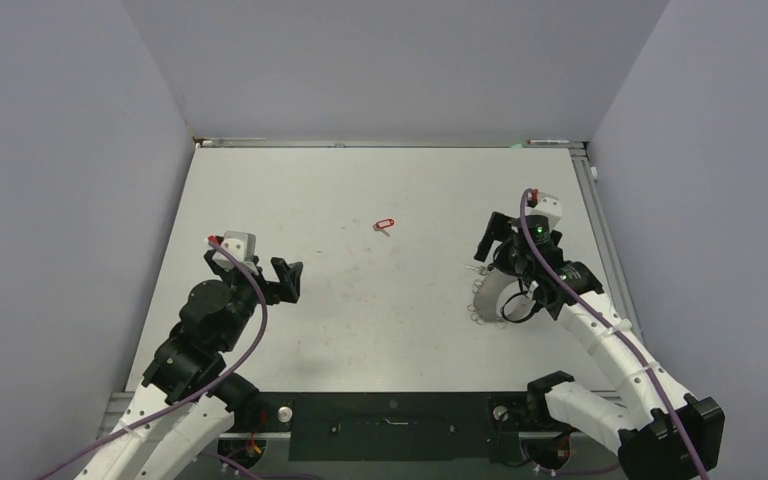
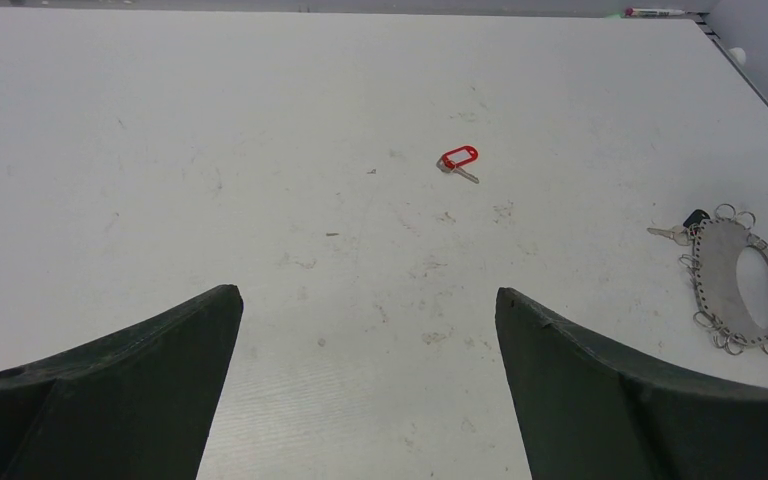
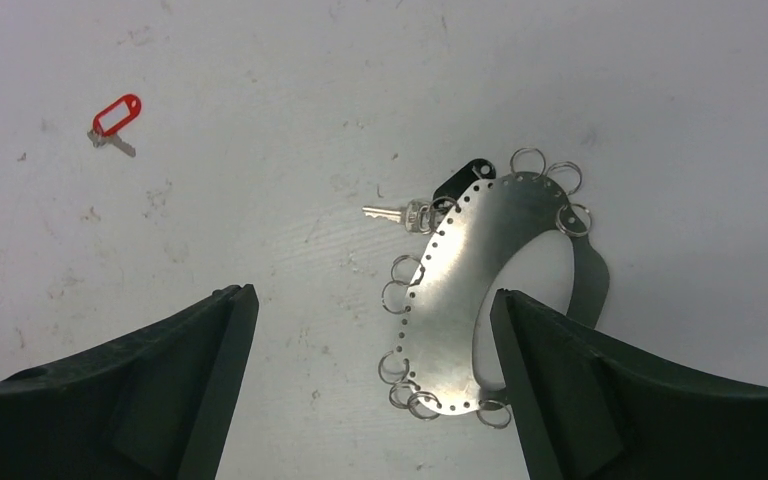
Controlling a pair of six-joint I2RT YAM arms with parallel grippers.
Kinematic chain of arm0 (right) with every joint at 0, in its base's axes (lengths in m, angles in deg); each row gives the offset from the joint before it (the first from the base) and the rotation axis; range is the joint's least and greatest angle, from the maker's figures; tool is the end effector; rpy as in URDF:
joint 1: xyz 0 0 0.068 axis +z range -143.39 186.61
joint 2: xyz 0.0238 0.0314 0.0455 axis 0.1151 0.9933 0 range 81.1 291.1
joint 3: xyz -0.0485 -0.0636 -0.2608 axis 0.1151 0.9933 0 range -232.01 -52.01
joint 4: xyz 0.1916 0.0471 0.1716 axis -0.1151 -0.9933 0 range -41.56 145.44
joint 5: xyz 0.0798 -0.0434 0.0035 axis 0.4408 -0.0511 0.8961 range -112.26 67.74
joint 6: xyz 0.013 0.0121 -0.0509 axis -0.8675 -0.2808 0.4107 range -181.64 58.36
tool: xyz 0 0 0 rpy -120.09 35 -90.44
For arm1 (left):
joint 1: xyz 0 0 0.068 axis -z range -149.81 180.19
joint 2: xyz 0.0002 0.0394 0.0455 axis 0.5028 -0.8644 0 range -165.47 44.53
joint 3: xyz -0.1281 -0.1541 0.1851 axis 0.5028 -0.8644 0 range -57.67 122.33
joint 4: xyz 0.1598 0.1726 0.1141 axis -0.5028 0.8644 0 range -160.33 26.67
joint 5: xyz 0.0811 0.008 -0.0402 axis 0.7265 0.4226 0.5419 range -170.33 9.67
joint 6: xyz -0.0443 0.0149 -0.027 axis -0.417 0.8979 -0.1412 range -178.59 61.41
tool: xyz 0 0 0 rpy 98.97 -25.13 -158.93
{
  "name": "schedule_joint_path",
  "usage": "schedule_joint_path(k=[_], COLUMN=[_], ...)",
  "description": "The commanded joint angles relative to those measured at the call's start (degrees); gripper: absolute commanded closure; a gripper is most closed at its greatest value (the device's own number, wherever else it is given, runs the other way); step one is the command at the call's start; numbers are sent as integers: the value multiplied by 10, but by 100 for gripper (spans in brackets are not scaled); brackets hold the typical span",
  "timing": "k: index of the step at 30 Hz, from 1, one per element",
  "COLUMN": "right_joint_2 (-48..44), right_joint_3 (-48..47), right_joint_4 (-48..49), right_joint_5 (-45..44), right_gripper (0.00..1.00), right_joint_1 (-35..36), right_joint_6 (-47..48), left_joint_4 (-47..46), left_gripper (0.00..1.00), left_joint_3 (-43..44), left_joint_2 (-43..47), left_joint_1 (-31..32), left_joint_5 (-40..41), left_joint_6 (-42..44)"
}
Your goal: Put the keys on the keyring
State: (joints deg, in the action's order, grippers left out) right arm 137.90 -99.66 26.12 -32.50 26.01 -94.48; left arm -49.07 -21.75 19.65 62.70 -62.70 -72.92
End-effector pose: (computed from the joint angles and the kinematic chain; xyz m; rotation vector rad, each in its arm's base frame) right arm 0.2023 0.0647 0.2870 0.3589 2.2171 0.2964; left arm 0.1034 -0.0529 0.3112 0.0521 1.7513 -0.3300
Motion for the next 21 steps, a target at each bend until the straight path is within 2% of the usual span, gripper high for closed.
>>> schedule_joint_path(k=[1,8,17,21], right_joint_2=[8,55,126,159], right_joint_3=[-27,-14,5,18], right_joint_4=[-37,-21,10,32], right_joint_5=[-31,-19,-10,-1], right_gripper=[9,10,10,15], right_joint_1=[36,108,110,109], right_joint_6=[-16,-8,2,6], left_joint_4=[-11,-12,-12,-12], left_gripper=[4,4,4,4], left_joint_3=[11,7,7,6], left_joint_2=[2,6,5,7], left_joint_1=[-3,-3,-3,-3], left_joint_5=[-8,-7,-20,-22], left_joint_6=[2,0,1,1])
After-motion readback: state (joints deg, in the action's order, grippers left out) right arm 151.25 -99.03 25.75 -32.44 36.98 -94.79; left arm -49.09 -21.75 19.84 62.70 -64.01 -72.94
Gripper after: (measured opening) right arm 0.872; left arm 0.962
